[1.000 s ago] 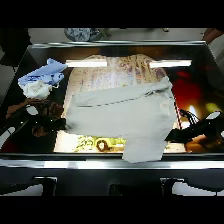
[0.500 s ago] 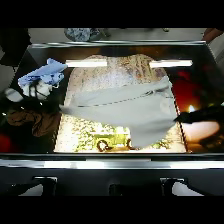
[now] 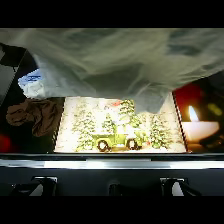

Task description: Fold the shirts.

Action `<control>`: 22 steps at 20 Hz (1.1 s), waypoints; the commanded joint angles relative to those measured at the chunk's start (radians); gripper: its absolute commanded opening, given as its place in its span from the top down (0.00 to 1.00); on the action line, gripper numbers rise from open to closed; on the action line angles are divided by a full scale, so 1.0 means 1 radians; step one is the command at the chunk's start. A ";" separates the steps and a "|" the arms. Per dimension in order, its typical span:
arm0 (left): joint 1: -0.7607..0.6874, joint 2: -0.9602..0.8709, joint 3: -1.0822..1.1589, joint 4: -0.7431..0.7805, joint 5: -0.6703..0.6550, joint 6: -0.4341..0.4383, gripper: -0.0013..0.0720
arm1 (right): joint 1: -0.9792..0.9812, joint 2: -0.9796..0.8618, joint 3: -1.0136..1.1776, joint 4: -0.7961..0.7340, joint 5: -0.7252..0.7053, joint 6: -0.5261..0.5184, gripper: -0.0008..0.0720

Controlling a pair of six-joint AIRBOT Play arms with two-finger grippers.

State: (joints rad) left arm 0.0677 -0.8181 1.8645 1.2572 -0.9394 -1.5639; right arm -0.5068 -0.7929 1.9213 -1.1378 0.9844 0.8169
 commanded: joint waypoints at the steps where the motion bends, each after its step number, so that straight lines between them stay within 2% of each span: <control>1: -0.001 0.079 0.048 -0.011 -0.064 -0.011 0.93 | 0.001 0.117 0.048 -0.062 0.065 0.025 0.93; 4: -0.001 0.078 0.048 -0.007 -0.106 -0.007 0.93 | 0.001 0.118 0.049 -0.092 0.143 0.031 0.93; 7: -0.001 0.039 0.020 0.013 -0.158 -0.007 0.93 | 0.001 0.047 0.049 -0.085 0.222 0.119 0.93; 9: -0.001 -0.033 -0.014 0.038 -0.220 -0.007 0.93 | 0.001 -0.076 0.049 0.001 0.320 0.092 0.93; 12: -0.001 -0.201 -0.124 0.038 -0.367 -0.003 0.93 | 0.001 -0.333 0.034 0.095 0.612 0.085 0.93; 14: -0.001 -0.319 -0.259 0.038 -0.368 0.040 0.93 | 0.046 -0.507 -0.022 0.026 0.698 0.093 0.93; 17: -0.001 -0.539 -0.416 0.037 -0.281 0.061 0.93 | 0.186 -0.745 -0.108 -0.102 0.573 0.144 0.93; 19: -0.001 -0.709 -0.407 0.021 -0.223 0.061 0.93 | 0.252 -0.895 -0.108 -0.086 0.411 0.192 0.93; 22: -0.001 -0.925 -0.286 -0.029 -0.204 0.062 0.93 | 0.307 -1.039 -0.108 -0.043 0.195 0.227 0.93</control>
State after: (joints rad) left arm 0.0673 -1.5463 1.5291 1.2804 -1.1736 -1.5093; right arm -0.2626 -1.6787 1.8244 -1.2053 1.3689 0.9985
